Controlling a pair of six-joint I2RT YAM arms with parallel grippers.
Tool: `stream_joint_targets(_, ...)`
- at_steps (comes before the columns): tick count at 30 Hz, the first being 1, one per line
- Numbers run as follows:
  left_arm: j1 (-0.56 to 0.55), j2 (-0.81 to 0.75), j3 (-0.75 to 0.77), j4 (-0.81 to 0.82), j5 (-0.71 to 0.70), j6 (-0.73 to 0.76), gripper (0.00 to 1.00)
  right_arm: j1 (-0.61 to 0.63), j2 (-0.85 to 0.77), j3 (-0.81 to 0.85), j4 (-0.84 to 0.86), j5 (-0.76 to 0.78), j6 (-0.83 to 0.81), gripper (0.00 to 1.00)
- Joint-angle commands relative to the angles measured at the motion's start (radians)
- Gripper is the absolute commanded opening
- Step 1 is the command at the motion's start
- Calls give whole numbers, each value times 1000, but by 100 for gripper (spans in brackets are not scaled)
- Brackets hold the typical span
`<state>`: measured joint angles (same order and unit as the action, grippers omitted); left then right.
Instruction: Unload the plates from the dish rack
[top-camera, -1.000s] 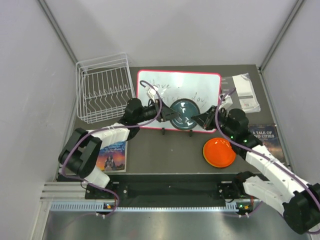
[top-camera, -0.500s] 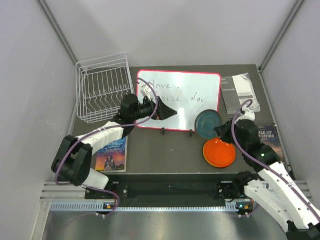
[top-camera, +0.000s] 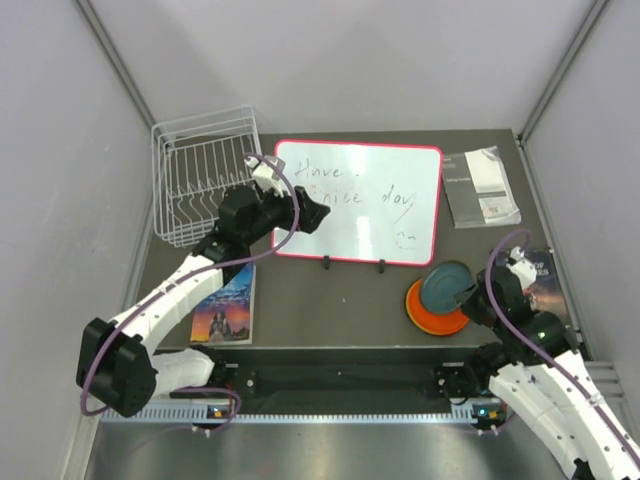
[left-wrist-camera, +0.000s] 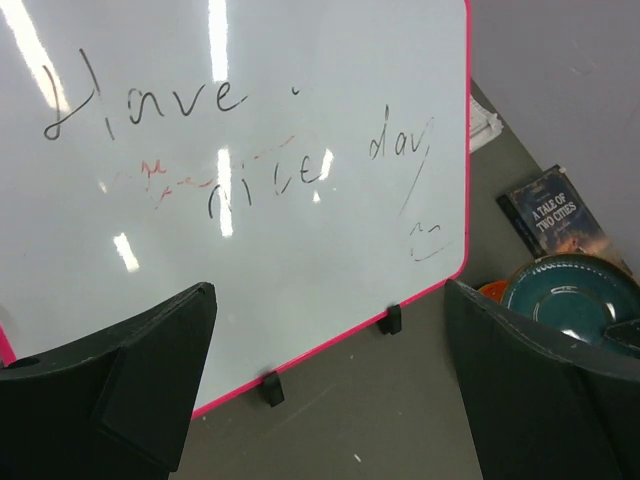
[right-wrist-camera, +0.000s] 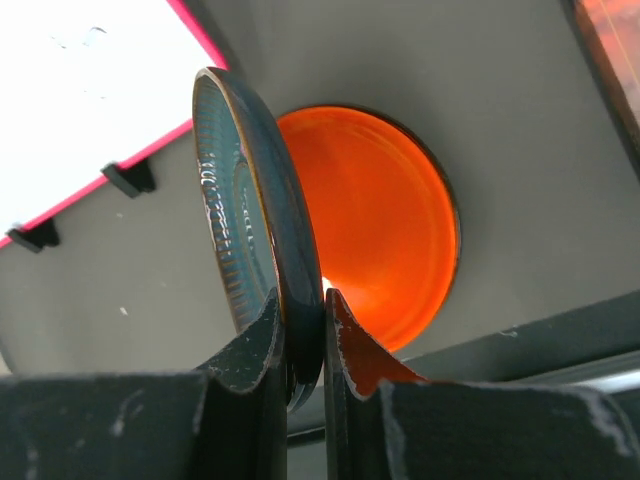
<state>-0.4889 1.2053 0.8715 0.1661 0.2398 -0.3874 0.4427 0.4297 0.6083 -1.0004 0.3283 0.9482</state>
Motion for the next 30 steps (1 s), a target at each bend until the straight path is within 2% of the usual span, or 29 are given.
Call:
stream_joint_targets(1, 0, -39, -23, -25, -57, 27, 99, -1, -32, -15, -14, 32, 66, 0)
stream_joint_targets(13, 1, -13, -32, -17, -82, 25, 99, -1, -22, -114, 63, -37, 67, 0)
stream_joint_targets(16, 1, -13, -34, -22, -102, 25, 99, -1, -9, -125, 71, -47, 70, 9)
stream_joint_targets(17, 3, -13, -35, -23, -108, 25, 99, -1, -3, -125, 69, -48, 70, 19)
stream_joint_targets(19, 3, -13, -39, -25, -109, 24, 99, -1, 18, -122, 66, -48, 69, 28)
stream_joint_targets(21, 4, -13, -42, -25, -112, 19, 99, -1, 38, -119, 65, -48, 67, 32)
stream_joint_targets(24, 6, -12, -43, -25, -109, 12, 99, -1, 47, -114, 63, -46, 63, 47)
stream_joint_targets(30, 9, -9, -42, -28, -112, 13, 99, -1, 69, -71, 0, -3, 67, 56)
